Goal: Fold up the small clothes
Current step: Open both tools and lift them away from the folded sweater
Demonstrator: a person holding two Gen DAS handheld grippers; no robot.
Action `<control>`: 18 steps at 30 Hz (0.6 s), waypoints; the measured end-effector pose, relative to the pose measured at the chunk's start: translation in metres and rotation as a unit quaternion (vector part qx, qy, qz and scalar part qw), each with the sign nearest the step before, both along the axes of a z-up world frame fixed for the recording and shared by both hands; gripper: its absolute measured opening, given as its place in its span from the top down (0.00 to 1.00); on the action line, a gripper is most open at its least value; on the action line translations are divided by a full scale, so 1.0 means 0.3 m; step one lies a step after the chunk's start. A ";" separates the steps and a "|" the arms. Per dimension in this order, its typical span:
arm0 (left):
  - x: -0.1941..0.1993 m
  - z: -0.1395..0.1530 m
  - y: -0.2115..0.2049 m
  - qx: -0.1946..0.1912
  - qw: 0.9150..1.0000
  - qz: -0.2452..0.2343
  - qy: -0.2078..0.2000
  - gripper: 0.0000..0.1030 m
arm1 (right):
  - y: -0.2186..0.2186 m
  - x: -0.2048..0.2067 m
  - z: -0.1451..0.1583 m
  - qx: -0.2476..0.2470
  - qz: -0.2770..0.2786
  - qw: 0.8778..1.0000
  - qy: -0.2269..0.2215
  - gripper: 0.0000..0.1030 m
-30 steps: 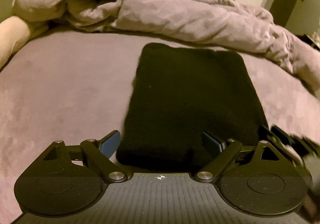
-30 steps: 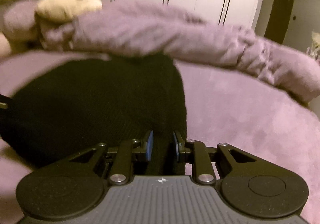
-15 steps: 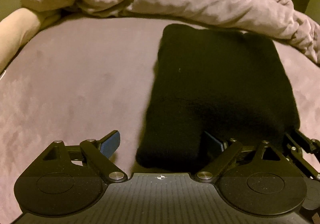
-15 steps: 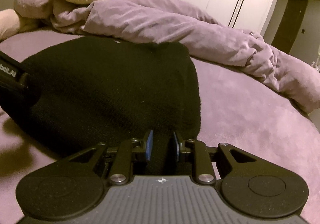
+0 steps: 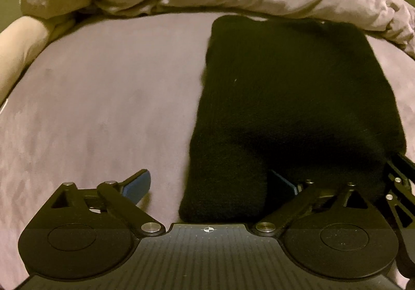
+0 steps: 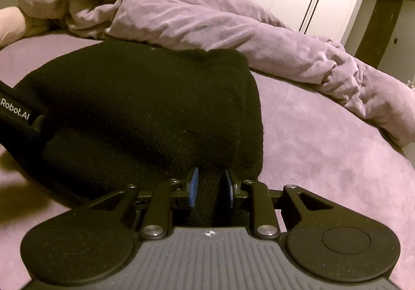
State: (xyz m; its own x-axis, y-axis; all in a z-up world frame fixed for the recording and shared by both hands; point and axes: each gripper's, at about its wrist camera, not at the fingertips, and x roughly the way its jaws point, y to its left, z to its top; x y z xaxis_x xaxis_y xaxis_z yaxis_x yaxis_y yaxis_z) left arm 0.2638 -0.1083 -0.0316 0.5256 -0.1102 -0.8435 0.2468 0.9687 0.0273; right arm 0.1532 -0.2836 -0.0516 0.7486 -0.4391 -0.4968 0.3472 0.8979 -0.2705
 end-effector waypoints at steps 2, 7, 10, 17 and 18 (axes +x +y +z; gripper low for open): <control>0.008 -0.011 -0.002 0.008 1.000 -0.002 0.013 0.00 | 0.006 0.010 0.016 0.001 -0.002 1.000 0.017 0.78; -0.025 0.039 0.059 -0.017 0.998 0.015 0.055 0.01 | 0.000 -0.044 0.104 0.051 -0.025 0.998 0.023 0.57; -0.134 0.083 0.100 -0.041 0.998 0.021 0.048 0.01 | 0.030 -0.165 0.135 0.089 -0.029 0.996 -0.002 0.23; -0.425 0.122 0.179 -0.033 0.999 0.010 0.033 0.01 | 0.216 -0.443 0.066 0.119 -0.056 0.991 0.032 0.04; -0.443 0.131 0.192 -0.030 0.999 0.007 0.035 0.01 | 0.231 -0.468 0.053 0.136 -0.062 0.988 0.043 0.04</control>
State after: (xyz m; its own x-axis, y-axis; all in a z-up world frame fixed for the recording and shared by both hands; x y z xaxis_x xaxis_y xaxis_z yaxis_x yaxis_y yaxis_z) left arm 0.1308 -0.0506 0.0076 0.4667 -0.1553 -0.8707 0.2325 0.9714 -0.0487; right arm 0.0127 -0.2142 -0.0355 0.6473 -0.3659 -0.6687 0.4453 0.8935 -0.0579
